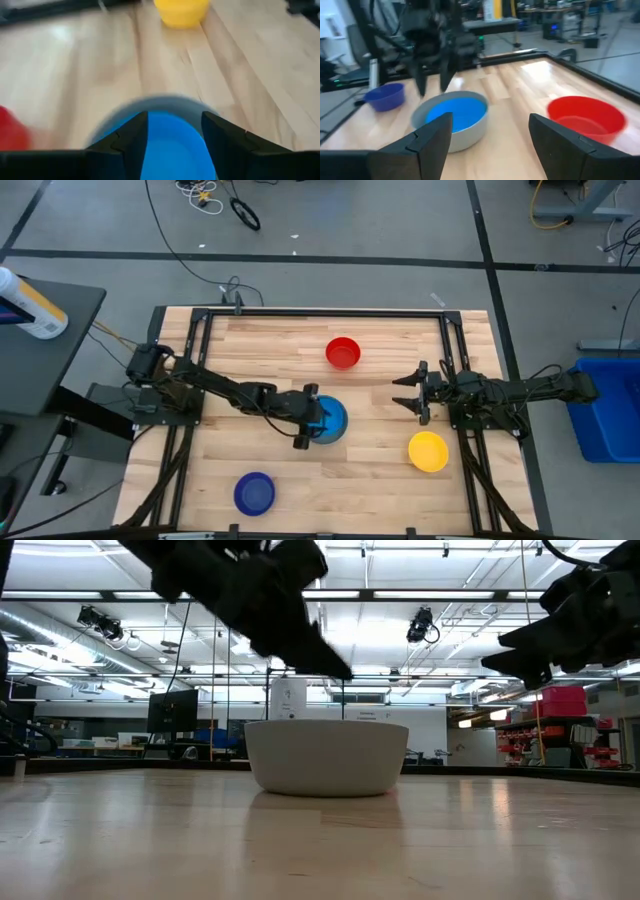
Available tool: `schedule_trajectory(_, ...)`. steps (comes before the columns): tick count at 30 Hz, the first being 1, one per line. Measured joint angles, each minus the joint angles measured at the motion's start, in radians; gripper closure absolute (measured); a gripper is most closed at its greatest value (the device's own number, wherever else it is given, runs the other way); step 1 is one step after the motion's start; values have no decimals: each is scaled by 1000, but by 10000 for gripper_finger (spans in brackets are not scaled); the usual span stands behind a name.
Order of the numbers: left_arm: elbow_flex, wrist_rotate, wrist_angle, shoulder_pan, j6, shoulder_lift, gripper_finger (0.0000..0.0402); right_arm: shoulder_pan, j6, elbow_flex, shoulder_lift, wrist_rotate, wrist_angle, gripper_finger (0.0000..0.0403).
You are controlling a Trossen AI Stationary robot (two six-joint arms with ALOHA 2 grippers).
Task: Nest bowls inside each other
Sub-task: Stack the yellow bowl on the light blue bowl
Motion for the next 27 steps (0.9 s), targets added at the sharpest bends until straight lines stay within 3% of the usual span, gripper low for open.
schedule_trajectory(7,-81,-117,0,-13,72,-226,207,0,0,0,0,-36,-3,152)
schedule_trajectory(16,-401,-236,111,-12,58,-616,207,0,-47,0,4,-37,44,172)
schedule_trajectory(21,-585,-330,119,-12,6,-842,207,1,-34,0,7,-160,55,181)
schedule_trajectory(27,-726,-328,118,-12,-41,-1047,207,1,29,0,7,-252,134,191)
